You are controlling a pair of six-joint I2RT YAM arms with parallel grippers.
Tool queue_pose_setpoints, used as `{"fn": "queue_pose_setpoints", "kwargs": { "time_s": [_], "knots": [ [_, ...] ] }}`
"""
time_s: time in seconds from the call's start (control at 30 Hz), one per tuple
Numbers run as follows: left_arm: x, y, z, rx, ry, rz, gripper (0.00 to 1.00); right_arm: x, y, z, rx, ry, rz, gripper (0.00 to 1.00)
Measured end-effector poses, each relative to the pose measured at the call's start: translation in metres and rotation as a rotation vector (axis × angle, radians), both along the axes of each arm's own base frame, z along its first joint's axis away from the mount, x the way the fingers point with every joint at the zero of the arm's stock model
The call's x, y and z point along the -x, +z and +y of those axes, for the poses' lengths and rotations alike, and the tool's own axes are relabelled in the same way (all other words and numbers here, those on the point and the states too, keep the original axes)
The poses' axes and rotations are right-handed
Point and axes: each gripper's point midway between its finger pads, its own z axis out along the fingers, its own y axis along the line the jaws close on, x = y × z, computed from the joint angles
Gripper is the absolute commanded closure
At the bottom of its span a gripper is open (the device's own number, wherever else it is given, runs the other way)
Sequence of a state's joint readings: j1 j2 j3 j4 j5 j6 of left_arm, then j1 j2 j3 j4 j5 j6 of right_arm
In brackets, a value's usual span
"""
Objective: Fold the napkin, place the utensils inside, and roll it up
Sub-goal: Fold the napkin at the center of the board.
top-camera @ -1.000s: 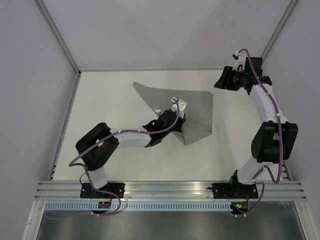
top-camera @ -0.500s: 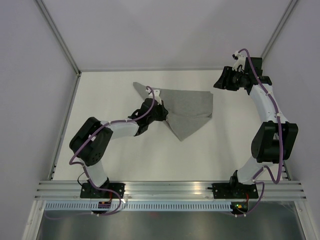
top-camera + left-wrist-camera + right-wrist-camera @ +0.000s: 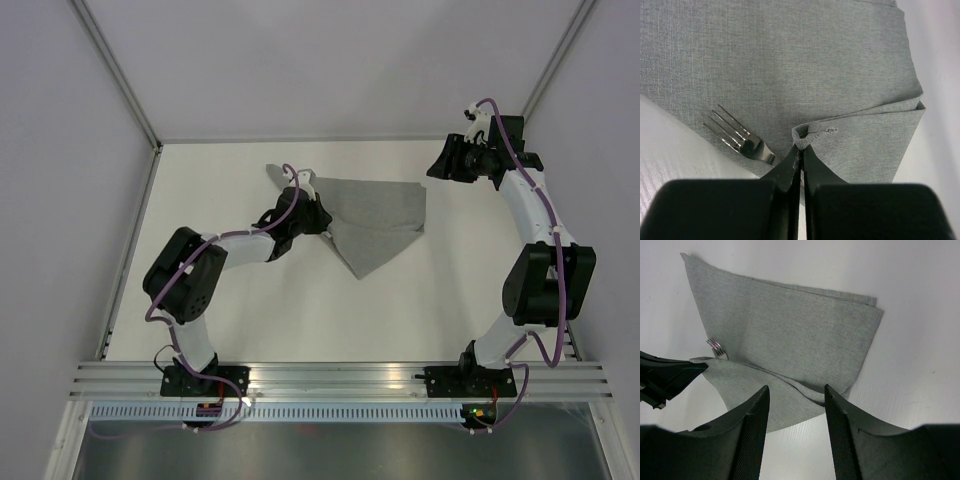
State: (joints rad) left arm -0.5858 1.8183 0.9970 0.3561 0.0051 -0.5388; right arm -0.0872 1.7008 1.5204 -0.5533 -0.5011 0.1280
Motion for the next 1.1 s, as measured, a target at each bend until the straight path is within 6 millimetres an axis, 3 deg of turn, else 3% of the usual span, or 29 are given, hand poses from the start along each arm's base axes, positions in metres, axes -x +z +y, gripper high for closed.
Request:
{"fn": "queue_pose_setpoints", "kwargs": {
  "time_s": [0.17, 0.2, 0.47, 0.7, 0.97, 1.1],
  "knots": [
    [-0.001, -0.010, 0.003, -0.005, 0.009, 0.030, 0.92, 0.001, -0.001, 0.000, -0.001, 0.000, 0.004, 0.46],
    [-0.001, -0.012, 0.004, -0.004, 0.010, 0.035, 0.86, 0.001, -0.001, 0.000, -0.001, 0.000, 0.004, 0.46],
    [-0.003, -0.015, 0.006, 0.002, 0.012, 0.048, 0.69, 0.001, -0.001, 0.001, -0.003, 0.003, 0.004, 0.46],
    [-0.010, -0.015, 0.017, 0.004, 0.040, 0.048, 0.46, 0.001, -0.001, 0.001, -0.003, 0.003, 0.004, 0.46],
    [-0.034, -0.005, 0.055, 0.025, 0.137, 0.039, 0.43, 0.001, -0.001, 0.002, -0.009, 0.009, 0.003, 0.46],
    [-0.059, 0.013, 0.085, 0.060, 0.228, 0.024, 0.41, 0.002, 0.000, 0.003, -0.013, 0.014, 0.003, 0.46]
  ]
}}
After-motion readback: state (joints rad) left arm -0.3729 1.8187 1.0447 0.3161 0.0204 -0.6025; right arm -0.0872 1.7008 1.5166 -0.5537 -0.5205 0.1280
